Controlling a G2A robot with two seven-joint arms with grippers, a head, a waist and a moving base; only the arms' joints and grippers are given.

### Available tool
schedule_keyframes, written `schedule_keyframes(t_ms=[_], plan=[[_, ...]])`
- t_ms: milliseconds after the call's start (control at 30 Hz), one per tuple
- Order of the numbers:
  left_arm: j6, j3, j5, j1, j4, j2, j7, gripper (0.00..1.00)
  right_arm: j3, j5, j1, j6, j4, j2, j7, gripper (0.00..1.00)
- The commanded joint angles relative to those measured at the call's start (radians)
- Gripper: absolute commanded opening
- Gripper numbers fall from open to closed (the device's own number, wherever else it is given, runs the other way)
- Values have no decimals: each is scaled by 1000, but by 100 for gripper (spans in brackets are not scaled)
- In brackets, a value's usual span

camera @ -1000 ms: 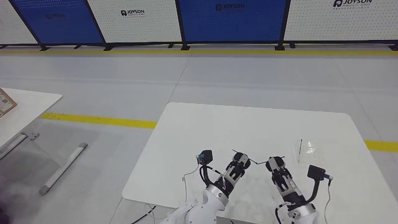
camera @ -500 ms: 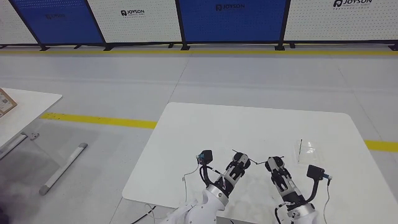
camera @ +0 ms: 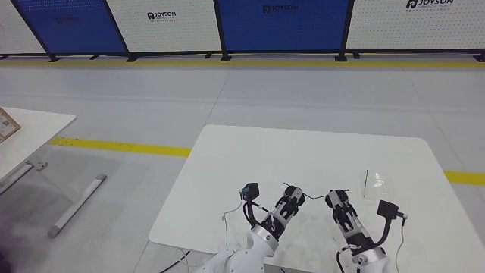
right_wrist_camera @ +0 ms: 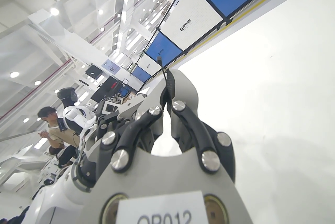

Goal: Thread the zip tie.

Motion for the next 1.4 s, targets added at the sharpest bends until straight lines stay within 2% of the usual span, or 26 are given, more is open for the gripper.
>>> schedule_keyframes(t_ms=[0,1367], plan=[[0,0,0,0,0,0,0,0,-3,-3,2,3,1,-2,2,0],[0,0,0,0,0,0,0,0,23,-7,-22,-13,-12,-19,11,0]])
